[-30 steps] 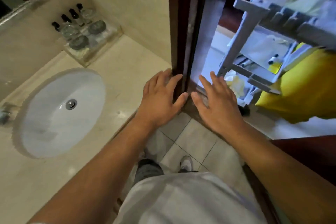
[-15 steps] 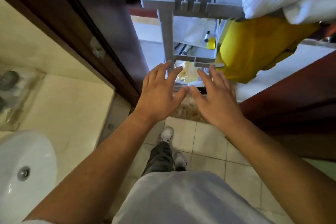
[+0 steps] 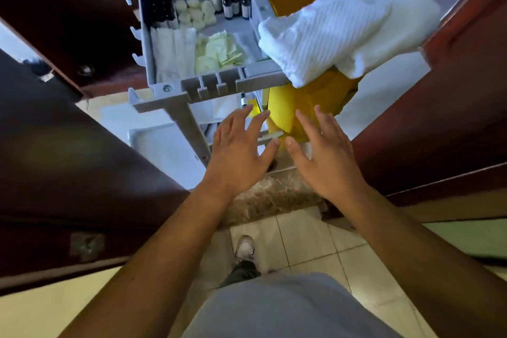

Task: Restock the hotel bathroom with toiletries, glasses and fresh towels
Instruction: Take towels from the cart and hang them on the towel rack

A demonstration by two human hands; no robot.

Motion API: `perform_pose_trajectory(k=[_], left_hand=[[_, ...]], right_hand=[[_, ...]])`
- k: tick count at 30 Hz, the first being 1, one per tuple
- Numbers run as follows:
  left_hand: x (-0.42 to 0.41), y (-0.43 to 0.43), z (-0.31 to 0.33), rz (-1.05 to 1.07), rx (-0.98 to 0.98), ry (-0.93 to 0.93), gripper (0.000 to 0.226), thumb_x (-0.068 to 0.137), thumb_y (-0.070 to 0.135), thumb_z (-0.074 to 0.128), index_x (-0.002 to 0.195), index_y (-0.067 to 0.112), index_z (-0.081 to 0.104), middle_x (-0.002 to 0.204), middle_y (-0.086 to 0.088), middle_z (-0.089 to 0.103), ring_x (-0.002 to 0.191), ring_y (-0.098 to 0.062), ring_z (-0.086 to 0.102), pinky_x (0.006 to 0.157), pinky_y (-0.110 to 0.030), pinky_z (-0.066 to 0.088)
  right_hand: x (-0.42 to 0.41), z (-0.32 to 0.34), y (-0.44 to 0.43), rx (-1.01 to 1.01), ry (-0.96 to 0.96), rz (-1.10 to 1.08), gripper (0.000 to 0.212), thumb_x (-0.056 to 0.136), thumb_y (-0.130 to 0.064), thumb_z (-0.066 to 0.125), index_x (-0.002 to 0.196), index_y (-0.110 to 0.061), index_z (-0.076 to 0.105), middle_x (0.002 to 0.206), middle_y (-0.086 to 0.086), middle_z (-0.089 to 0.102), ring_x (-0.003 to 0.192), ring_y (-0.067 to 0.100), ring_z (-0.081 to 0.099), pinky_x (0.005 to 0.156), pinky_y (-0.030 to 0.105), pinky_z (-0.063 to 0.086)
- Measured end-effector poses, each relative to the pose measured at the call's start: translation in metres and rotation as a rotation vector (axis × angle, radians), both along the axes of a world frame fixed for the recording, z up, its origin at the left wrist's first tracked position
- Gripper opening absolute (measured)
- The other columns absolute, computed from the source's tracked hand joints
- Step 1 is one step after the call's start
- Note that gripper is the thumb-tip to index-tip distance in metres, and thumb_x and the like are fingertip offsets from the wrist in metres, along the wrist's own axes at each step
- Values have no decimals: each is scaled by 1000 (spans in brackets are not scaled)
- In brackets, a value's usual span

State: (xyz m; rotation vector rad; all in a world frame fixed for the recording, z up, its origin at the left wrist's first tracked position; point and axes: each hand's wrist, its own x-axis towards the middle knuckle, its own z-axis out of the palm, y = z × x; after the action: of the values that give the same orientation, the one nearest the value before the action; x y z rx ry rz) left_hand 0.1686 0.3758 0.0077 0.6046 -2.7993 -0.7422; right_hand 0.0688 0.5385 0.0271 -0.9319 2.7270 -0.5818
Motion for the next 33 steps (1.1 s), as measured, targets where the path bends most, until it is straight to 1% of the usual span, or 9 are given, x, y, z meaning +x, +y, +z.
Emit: perform_pose_trajectory(k=[3, 7, 12, 16, 20, 23, 26, 29, 33], left_hand=[[-22, -15, 8, -47, -1, 10, 67, 96, 67, 36, 155, 36, 40, 166, 0, 30, 154, -26, 22, 122, -51, 22], [-51, -28, 14, -103, 24, -1, 65, 98, 65, 40, 155, 37, 38, 166, 2, 28, 154, -25, 21, 121, -55, 24], [-86, -42, 12, -137, 74, -23, 59, 99, 62, 46, 154, 40, 40, 163, 4, 31, 152, -25, 21, 120, -52, 23], [-113, -52, 11, -142, 81, -73, 58, 101, 59, 49, 155, 41, 38, 167, 3, 27, 154, -26, 18, 122, -53, 21], [-133, -60, 13, -148, 95, -104, 60, 102, 60, 46, 158, 43, 34, 169, 6, 23, 155, -25, 15, 123, -54, 19], [-138, -63, 16, -163, 116, -112, 59, 102, 60, 45, 158, 43, 33, 169, 8, 24, 156, -23, 14, 122, -53, 19], [-138, -66, 14, -162, 156, -105, 58, 103, 59, 44, 158, 46, 31, 168, 9, 26, 155, -23, 15, 121, -53, 20], [-137, -67, 10, -88, 332, -26, 61, 99, 63, 44, 156, 44, 34, 161, 5, 37, 150, -23, 26, 121, -48, 25], [-144, -64, 21, 182, 838, 25, 69, 99, 66, 47, 157, 29, 34, 147, 5, 52, 136, -15, 49, 111, -39, 41]], right_hand=[[-12, 4, -6, -48, -7, -93, 65, 103, -56, 48, 162, -31, 32, 172, 11, 18, 159, 33, 16, 124, 55, 22], [-32, 7, -16, -84, -107, -199, 66, 103, -57, 47, 162, -33, 30, 173, 8, 17, 159, 29, 15, 126, 52, 20], [-70, 5, -38, -311, -535, -482, 69, 100, -63, 49, 160, -31, 35, 164, -1, 38, 149, 21, 39, 121, 44, 34], [-105, -4, -61, -537, -813, -703, 78, 94, -66, 60, 156, -23, 41, 154, -1, 49, 134, 20, 53, 107, 47, 52], [-137, -6, -83, -679, -973, -730, 64, 94, -62, 63, 144, -24, 53, 146, -3, 56, 123, 19, 59, 86, 37, 59], [-151, -7, -92, -788, -1071, -752, 63, 90, -55, 74, 143, -26, 56, 136, -5, 62, 121, 17, 64, 86, 36, 61], [-156, -10, -96, -896, -1127, -780, 57, 89, -44, 79, 138, -24, 59, 131, 0, 69, 115, 21, 70, 82, 37, 63], [-157, -5, -98, -965, -1117, -761, 48, 95, -36, 74, 138, -22, 60, 130, 5, 70, 114, 24, 71, 82, 38, 63], [-157, 12, -103, -1094, -1141, -730, 44, 98, -31, 69, 140, -22, 59, 128, 7, 72, 111, 24, 72, 79, 36, 62]])
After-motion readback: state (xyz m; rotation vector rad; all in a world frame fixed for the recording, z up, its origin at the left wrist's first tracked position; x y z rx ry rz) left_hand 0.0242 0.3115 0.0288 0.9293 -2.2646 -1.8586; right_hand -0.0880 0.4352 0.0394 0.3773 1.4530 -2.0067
